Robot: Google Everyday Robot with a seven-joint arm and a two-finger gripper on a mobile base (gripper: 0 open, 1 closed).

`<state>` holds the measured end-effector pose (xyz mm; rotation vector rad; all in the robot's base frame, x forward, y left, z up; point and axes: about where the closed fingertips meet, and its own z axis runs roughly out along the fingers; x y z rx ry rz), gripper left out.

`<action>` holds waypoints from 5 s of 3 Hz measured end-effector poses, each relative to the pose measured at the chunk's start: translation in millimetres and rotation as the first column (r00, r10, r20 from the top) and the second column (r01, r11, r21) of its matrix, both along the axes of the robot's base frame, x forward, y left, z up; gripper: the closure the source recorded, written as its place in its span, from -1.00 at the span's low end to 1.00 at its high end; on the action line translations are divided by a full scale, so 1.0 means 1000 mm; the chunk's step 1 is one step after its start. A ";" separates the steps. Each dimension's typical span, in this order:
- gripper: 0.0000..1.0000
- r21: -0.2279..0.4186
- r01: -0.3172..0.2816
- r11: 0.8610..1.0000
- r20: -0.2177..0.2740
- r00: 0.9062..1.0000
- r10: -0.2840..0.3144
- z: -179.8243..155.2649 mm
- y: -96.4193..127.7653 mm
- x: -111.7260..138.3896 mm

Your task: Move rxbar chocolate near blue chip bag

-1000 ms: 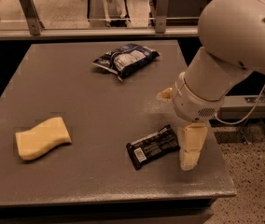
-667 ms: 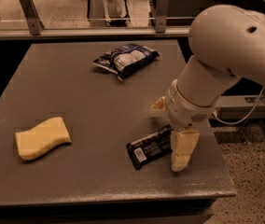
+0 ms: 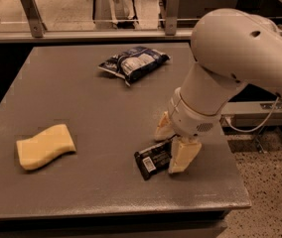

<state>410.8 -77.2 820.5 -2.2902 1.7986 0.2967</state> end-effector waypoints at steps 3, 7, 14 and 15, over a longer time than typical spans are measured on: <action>1.00 0.004 -0.002 1.000 0.008 1.000 0.002 0.007 0.000 0.003; 1.00 0.012 0.057 0.998 0.351 0.934 -0.058 0.065 -0.030 0.184; -1.00 0.215 0.024 0.976 0.377 0.920 -0.106 0.068 -0.023 0.253; -1.00 0.230 0.117 0.966 0.373 0.906 -0.198 0.100 -0.055 0.248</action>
Offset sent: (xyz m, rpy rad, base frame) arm 0.0000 -0.0001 0.0053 0.0001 0.0001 -0.0001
